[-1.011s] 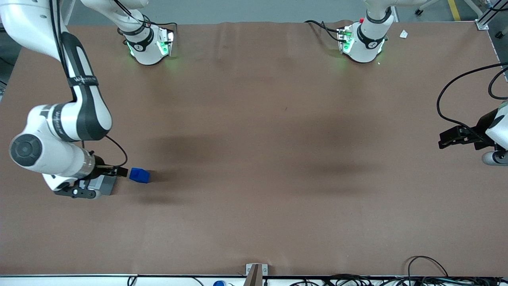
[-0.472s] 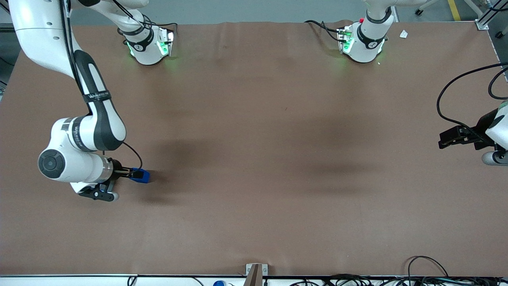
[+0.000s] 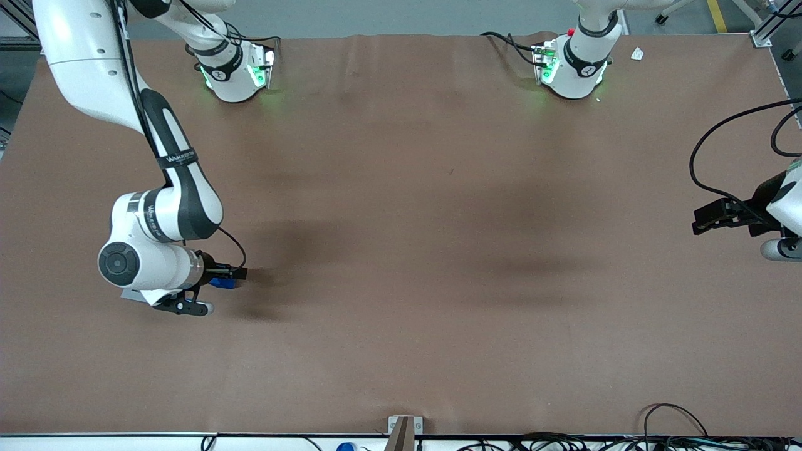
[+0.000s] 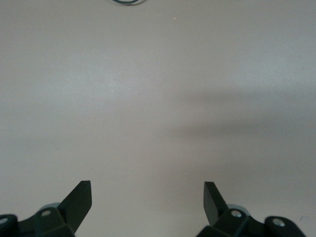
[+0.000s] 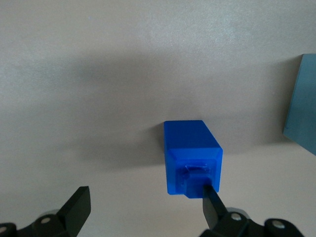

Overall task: Insert blue part into gray base with right arm
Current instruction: 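Close the right gripper on the blue block's sides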

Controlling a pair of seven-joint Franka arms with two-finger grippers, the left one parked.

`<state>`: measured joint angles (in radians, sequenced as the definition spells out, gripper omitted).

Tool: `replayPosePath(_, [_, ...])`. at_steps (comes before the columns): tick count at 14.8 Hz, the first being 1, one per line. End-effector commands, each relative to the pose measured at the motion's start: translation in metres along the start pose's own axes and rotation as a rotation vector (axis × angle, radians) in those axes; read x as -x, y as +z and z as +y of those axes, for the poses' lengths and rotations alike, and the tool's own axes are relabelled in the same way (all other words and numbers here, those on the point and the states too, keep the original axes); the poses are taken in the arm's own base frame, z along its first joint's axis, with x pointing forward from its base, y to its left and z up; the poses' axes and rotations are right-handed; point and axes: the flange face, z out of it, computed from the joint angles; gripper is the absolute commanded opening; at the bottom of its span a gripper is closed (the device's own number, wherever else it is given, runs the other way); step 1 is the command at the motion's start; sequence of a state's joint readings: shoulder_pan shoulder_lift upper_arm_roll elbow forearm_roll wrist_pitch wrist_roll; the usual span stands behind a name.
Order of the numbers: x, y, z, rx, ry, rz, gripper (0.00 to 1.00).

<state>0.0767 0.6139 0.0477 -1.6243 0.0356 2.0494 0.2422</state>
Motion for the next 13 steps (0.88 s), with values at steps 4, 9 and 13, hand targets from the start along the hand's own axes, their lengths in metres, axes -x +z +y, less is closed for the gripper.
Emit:
replayPosePath(4, [-0.002, -0.004, 0.012, 0.031, 0.001, 0.018, 1.00])
replayPosePath(9, [-0.005, 0.003, 0.017, 0.030, 0.003, 0.021, 1.00])
replayPosePath(13, [-0.005, 0.008, 0.017, 0.032, 0.002, 0.010, 1.00])
